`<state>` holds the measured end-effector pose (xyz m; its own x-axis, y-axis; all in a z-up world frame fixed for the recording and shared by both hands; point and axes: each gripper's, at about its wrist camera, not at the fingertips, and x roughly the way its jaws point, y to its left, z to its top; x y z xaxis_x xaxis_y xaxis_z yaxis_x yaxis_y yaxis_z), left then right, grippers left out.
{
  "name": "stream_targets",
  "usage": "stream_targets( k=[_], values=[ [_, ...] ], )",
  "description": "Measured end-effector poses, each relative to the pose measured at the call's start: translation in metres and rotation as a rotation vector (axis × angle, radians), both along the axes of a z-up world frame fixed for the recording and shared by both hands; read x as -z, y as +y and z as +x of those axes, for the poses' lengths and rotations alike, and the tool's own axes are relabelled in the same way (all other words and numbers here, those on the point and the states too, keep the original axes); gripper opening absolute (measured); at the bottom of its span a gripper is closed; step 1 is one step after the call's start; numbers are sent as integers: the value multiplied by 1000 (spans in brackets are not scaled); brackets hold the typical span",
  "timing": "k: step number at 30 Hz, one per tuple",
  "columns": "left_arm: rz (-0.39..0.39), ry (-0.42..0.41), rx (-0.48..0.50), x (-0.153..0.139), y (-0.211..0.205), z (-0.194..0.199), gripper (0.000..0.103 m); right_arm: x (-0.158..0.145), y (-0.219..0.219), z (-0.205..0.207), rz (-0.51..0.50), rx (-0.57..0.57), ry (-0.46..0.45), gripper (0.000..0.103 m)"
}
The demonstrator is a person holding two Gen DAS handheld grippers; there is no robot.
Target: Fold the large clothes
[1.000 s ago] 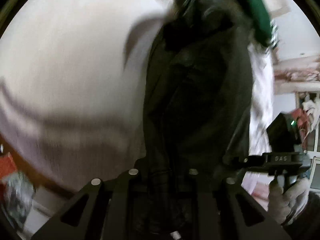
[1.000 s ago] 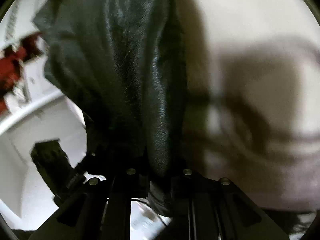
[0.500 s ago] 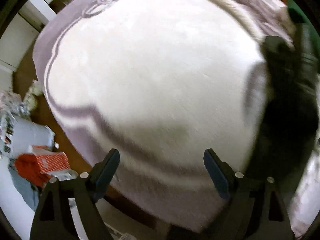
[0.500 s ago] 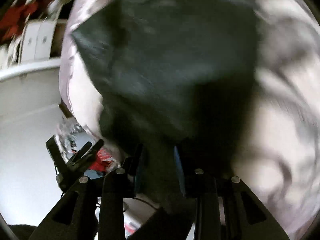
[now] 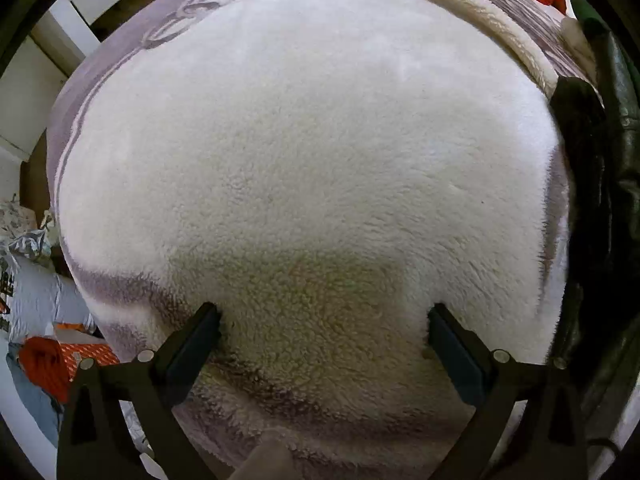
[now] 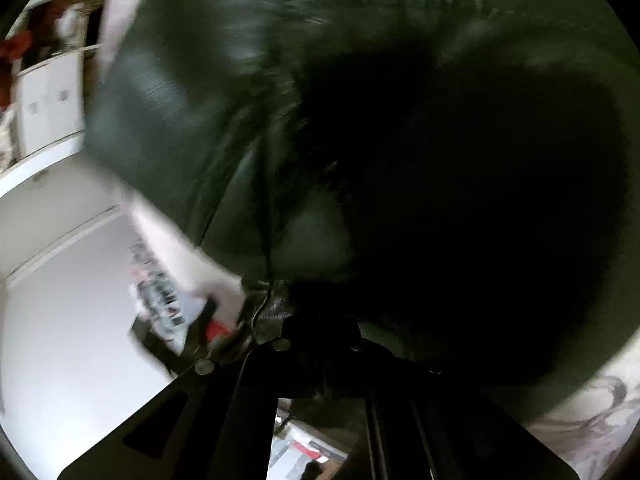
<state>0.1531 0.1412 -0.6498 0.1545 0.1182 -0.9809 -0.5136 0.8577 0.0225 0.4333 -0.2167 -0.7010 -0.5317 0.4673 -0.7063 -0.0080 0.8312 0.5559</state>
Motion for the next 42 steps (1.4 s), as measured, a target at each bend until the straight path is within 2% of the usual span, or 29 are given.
stream_targets(
  k=[2, 4, 7, 9, 10, 13, 14, 15, 16, 17, 19, 21, 22, 24, 25, 26, 28, 29, 30, 31, 32, 33, 34, 35, 36, 37, 39, 40, 42],
  values=[
    [-16, 29, 2, -4, 3, 3, 103, -16, -13, -4, 12, -18, -11, 3],
    [-12, 45, -5, -14, 5, 13, 103, -10, -15, -22, 35, -20, 36, 3],
    [50, 55, -19, -36, 2, 17, 103, 18, -8, -33, 7, 1, 23, 3],
    [66, 43, -27, -51, -3, 24, 103, 46, -9, -33, 15, 16, 58, 2],
    [65, 31, -29, -61, -5, 30, 103, 49, -11, -30, 24, 19, 79, 2],
    [20, -39, 0, -89, -19, 39, 103, 27, -39, -20, 84, 17, 124, 5],
    [6, -61, 19, -95, -25, 44, 103, 15, -54, -15, 96, 27, 112, 8],
    [-18, -87, 50, -102, -34, 54, 103, 0, -74, -8, 99, 53, 81, 19],
    [-38, -103, 75, -97, -52, 67, 103, -13, -94, 1, 94, 78, 49, 35],
    [-57, -117, 91, -97, -60, 80, 103, -22, -110, 9, 88, 102, 26, 43],
    [-119, -120, 124, -87, -78, 111, 103, -42, -156, 34, 60, 172, -56, 67],
    [-190, -136, 143, -78, -85, 151, 103, -48, -191, 60, 25, 214, -125, 73],
    [-198, -140, 146, -77, -92, 166, 103, -47, -208, 75, 12, 231, -145, 73],
    [-213, -125, 161, -63, -91, 195, 103, -31, -238, 94, 12, 272, -167, 75],
    [-249, -130, 189, -53, -88, 213, 103, -25, -251, 107, 18, 288, -175, 75],
    [-286, -123, 212, -46, -89, 222, 103, -31, -259, 123, 28, 294, -186, 75],
    [-365, -103, 247, -30, -85, 239, 102, -15, -258, 140, 79, 308, -204, 75],
    [-390, -111, 261, -25, -83, 246, 97, -10, -252, 141, 108, 316, -202, 75],
    [-415, -133, 281, -25, -82, 251, 78, 0, -234, 140, 140, 325, -186, 75],
    [-435, -153, 301, -28, -83, 253, 51, 14, -211, 130, 170, 333, -166, 75],
    [-422, -156, 310, -30, -84, 257, 46, 22, -207, 134, 215, 342, -137, 75],
    [-410, -159, 324, -32, -86, 259, 34, 27, -199, 133, 229, 340, -131, 75],
    [-396, -158, 351, -35, -90, 264, 28, 33, -188, 134, 228, 337, -140, 68],
    [-380, -158, 363, -37, -92, 266, 27, 38, -174, 136, 221, 334, -160, 56],
    [-365, -151, 376, -40, -96, 269, 25, 40, -168, 136, 205, 330, -173, 36],
    [-364, -146, 381, -41, -98, 273, 24, 39, -164, 135, 194, 351, -174, 27],
    [-365, -138, 398, -45, -101, 287, 23, 26, -170, 131, 195, 432, -177, 17],
    [-372, -146, 410, -47, -103, 292, 13, 15, -178, 131, 201, 460, -192, 15],
    [-412, -182, 438, -56, -113, 322, 13, -15, -207, 134, 207, 530, -242, 14]
  ],
)
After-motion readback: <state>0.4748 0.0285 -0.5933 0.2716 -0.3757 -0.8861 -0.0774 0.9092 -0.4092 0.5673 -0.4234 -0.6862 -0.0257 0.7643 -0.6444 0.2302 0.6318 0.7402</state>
